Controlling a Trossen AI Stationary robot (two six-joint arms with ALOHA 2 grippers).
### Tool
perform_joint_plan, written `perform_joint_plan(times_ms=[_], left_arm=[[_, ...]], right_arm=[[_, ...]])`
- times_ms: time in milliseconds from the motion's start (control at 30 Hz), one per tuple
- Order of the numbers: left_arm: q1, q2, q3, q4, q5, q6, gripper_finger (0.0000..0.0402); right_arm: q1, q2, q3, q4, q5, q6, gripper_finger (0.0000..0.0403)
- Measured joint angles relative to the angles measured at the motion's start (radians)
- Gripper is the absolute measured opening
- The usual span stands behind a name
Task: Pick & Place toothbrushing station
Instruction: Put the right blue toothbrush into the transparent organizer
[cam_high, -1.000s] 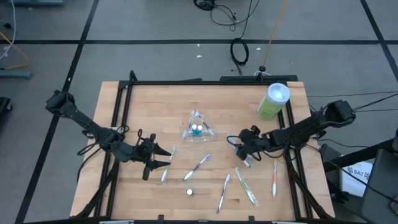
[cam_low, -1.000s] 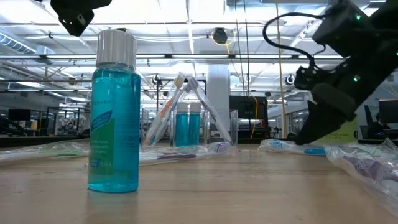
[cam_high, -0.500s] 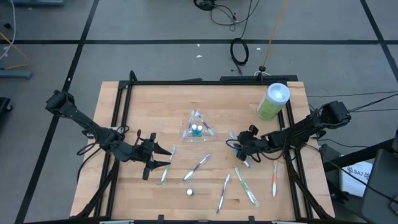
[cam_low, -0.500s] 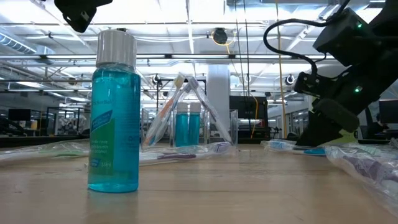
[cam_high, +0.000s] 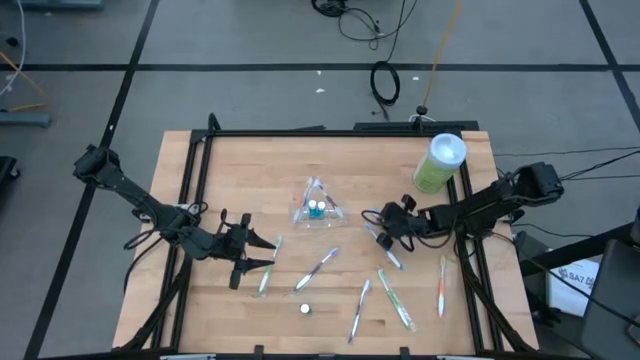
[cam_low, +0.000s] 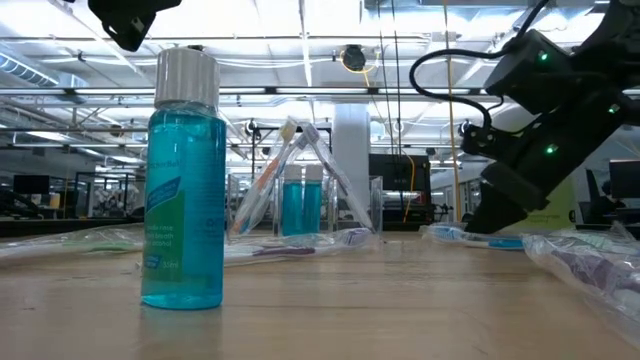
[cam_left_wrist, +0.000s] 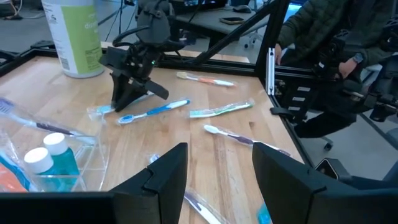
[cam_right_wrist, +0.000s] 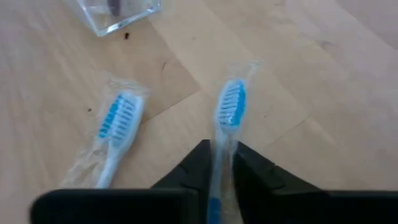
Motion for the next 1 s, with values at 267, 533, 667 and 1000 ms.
perform_joint_plan(times_ms=[267,533,667,1000], left_arm=[[0.000,0.000,0.000,0.000,0.000,0.045,0.0189],[0.000,0.000,0.000,-0.005,-0.018,0.046,0.0189],[0.007,0.000,0.000,-0.008,-0.018,0.047,0.0189],[0.061,0.000,0.000,-0.007,-0.019,0.037,0.0189]], right_arm=[[-0.031,-0.013,-0.003,0.203,0.052,-0.069,0.0013],[-0.057,-0.081,-0.002,0.607,0.057,-0.286,0.0005],[-0.053,-0.136,-0.002,0.864,-0.035,-0.462,0.0007],[-0.096,-0.024,0.008,1.323,-0.417,-0.554,0.0005]])
